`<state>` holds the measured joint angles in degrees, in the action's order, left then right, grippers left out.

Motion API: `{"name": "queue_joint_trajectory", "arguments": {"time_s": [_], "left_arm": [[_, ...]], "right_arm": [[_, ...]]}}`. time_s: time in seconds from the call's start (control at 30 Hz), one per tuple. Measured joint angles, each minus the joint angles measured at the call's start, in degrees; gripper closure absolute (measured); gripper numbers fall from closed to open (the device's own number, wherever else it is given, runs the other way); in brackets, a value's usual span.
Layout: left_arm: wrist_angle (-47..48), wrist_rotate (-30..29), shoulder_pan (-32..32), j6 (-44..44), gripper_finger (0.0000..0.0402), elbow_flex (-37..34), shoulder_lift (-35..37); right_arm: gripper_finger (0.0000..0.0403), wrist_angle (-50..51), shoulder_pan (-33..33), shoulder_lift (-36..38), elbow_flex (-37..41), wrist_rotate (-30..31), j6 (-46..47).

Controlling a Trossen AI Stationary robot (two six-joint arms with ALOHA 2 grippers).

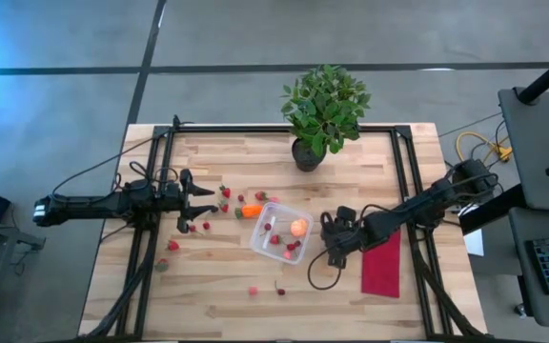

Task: Pick and placing Produce into tupperware
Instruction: Put the red strawberry into the transparent bin

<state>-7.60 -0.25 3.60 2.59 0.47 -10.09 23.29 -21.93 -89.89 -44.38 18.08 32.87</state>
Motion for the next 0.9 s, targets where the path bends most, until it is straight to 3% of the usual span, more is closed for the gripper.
{"name": "queue_joint_trajectory", "arguments": {"time_s": [0.9], "left_arm": [[0.00, 0.00, -0.02, 0.00, 0.0214, 0.00, 0.02]], "right_arm": [[0.0179, 0.44, 0.11, 0.04, -0.07, -4.04, 4.76]]}}
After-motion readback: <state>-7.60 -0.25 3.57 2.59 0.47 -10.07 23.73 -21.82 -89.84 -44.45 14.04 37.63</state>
